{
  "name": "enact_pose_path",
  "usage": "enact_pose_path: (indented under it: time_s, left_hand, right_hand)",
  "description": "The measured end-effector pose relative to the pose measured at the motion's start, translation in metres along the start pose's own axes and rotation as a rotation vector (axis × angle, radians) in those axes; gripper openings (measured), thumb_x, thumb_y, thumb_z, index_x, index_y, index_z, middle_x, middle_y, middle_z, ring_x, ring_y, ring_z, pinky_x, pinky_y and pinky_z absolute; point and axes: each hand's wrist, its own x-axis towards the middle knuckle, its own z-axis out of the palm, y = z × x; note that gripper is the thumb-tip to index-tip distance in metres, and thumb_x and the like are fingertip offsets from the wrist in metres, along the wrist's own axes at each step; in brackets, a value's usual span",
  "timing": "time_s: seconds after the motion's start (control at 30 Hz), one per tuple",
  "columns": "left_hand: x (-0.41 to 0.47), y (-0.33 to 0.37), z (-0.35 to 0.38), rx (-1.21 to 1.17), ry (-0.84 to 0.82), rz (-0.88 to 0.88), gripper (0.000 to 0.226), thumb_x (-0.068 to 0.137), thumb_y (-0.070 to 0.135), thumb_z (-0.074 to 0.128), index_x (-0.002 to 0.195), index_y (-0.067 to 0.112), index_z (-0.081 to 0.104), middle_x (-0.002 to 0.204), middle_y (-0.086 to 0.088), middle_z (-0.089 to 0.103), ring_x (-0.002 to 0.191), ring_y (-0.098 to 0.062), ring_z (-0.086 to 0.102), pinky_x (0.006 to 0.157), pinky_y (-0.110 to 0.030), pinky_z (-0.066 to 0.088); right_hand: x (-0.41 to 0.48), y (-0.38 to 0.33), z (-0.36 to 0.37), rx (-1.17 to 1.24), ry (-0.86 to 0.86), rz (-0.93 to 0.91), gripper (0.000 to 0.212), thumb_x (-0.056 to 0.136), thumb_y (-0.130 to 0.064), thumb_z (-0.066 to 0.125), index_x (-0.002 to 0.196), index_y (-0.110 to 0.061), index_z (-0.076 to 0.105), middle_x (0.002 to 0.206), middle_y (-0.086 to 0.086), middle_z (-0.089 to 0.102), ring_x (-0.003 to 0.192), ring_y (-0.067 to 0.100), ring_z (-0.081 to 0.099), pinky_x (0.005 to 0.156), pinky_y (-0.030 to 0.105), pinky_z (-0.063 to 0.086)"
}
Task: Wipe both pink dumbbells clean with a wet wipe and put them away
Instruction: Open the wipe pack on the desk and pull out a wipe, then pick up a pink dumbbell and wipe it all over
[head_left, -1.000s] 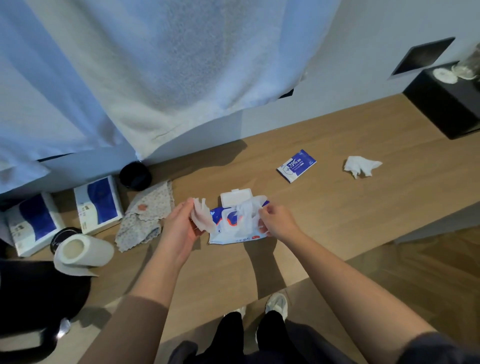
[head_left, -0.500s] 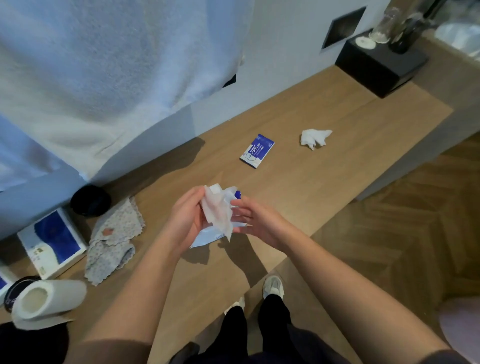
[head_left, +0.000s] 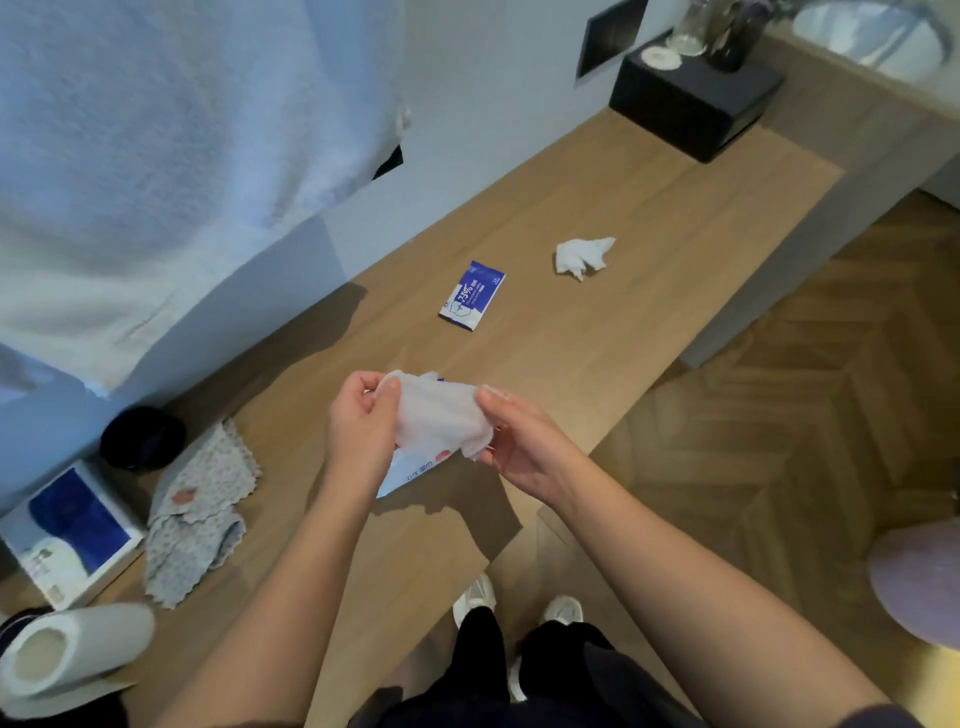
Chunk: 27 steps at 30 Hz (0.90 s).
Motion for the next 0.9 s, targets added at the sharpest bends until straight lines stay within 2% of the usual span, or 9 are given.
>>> enact_pose_path:
  time_s: [0.1, 0.23, 0.33, 0.43, 0.53, 0.63, 0.7, 0.8, 0.9]
  left_hand:
    - [-0.008, 0.006, 0.031, 0.011, -0.022, 0.024, 0.015, 0.097, 0.023, 0.055, 0.082, 0.022, 0.055, 0.071, 0.002, 0.059, 0.064, -0.015, 0.053, 0.061, -0.036, 0.046]
    - [-0.034, 0.011, 0.083, 0.154, -0.092, 0.160, 0.011, 0.097, 0.027, 0.055, 0.088, 0.022, 0.057, 0.074, 0.003, 0.059, 0.074, -0.018, 0.054, 0.064, -0.032, 0.045]
    - [-0.065, 0.014, 0.125, 0.215, -0.189, 0.268, 0.010, 0.098, 0.025, 0.054, 0.094, 0.017, 0.058, 0.079, 0.003, 0.060, 0.076, -0.015, 0.054, 0.063, -0.031, 0.041]
    - [-0.102, 0.010, 0.162, 0.259, -0.322, 0.377, 0.014, 0.099, 0.026, 0.052, 0.095, 0.014, 0.057, 0.077, 0.005, 0.055, 0.070, -0.011, 0.050, 0.061, -0.033, 0.038]
    - [-0.142, 0.007, 0.193, 0.281, -0.471, 0.502, 0.015, 0.100, 0.030, 0.051, 0.096, 0.017, 0.056, 0.078, 0.010, 0.055, 0.071, -0.007, 0.053, 0.061, -0.033, 0.043]
    - [-0.179, 0.011, 0.218, 0.257, -0.607, 0.632, 0.011, 0.100, 0.029, 0.053, 0.096, 0.020, 0.056, 0.083, 0.015, 0.057, 0.079, -0.002, 0.058, 0.060, -0.028, 0.048]
    - [-0.195, 0.017, 0.230, 0.227, -0.682, 0.662, 0.010, 0.101, 0.028, 0.053, 0.098, 0.019, 0.055, 0.086, 0.016, 0.057, 0.082, 0.001, 0.059, 0.059, -0.025, 0.051]
    - [-0.205, 0.025, 0.248, 0.210, -0.802, 0.711, 0.006, 0.101, 0.026, 0.053, 0.098, 0.021, 0.055, 0.086, 0.017, 0.055, 0.081, 0.003, 0.059, 0.060, -0.023, 0.052]
    - [-0.213, 0.024, 0.264, 0.224, -0.995, 0.761, 0.005, 0.101, 0.023, 0.053, 0.098, 0.019, 0.056, 0.085, 0.014, 0.057, 0.080, 0.002, 0.059, 0.063, -0.026, 0.051]
  right_hand:
    - [-0.015, -0.005, -0.023, -0.157, 0.206, -0.059, 0.037, 0.093, -0.031, 0.065, 0.116, -0.002, 0.062, 0.096, 0.009, 0.067, 0.079, 0.019, 0.064, 0.062, 0.028, 0.052]
    - [-0.057, -0.016, -0.076, -0.131, 0.433, -0.174, 0.024, 0.098, -0.025, 0.059, 0.108, -0.004, 0.065, 0.095, 0.005, 0.068, 0.088, 0.019, 0.066, 0.072, 0.031, 0.055]
    - [-0.097, -0.020, -0.121, 0.051, 0.466, -0.163, 0.016, 0.099, -0.019, 0.056, 0.102, -0.006, 0.065, 0.096, 0.007, 0.068, 0.089, 0.017, 0.066, 0.069, 0.028, 0.056]
    - [-0.135, -0.008, -0.161, 0.123, 0.614, -0.214, 0.015, 0.102, -0.020, 0.051, 0.097, -0.011, 0.062, 0.103, 0.009, 0.066, 0.094, 0.019, 0.067, 0.070, 0.029, 0.058]
    - [-0.170, 0.007, -0.190, 0.008, 0.840, -0.329, 0.018, 0.104, -0.023, 0.044, 0.100, -0.010, 0.057, 0.103, 0.010, 0.063, 0.089, 0.018, 0.065, 0.061, 0.024, 0.057]
    - [-0.203, 0.017, -0.211, -0.160, 1.082, -0.496, 0.016, 0.103, -0.019, 0.045, 0.097, -0.009, 0.057, 0.087, 0.002, 0.059, 0.075, 0.011, 0.056, 0.056, 0.015, 0.045]
    - [-0.224, 0.025, -0.227, -0.141, 1.113, -0.535, 0.016, 0.101, -0.019, 0.050, 0.095, -0.008, 0.059, 0.077, -0.001, 0.059, 0.064, 0.006, 0.055, 0.054, 0.014, 0.044]
    - [-0.253, 0.038, -0.247, 0.225, 0.964, -0.507, 0.016, 0.102, -0.017, 0.051, 0.097, -0.005, 0.061, 0.077, 0.008, 0.062, 0.060, 0.010, 0.058, 0.056, 0.022, 0.050]
    - [-0.276, 0.054, -0.252, 0.625, 0.836, -0.589, 0.016, 0.103, -0.012, 0.045, 0.097, -0.007, 0.059, 0.093, 0.009, 0.063, 0.086, 0.017, 0.060, 0.093, 0.043, 0.051]
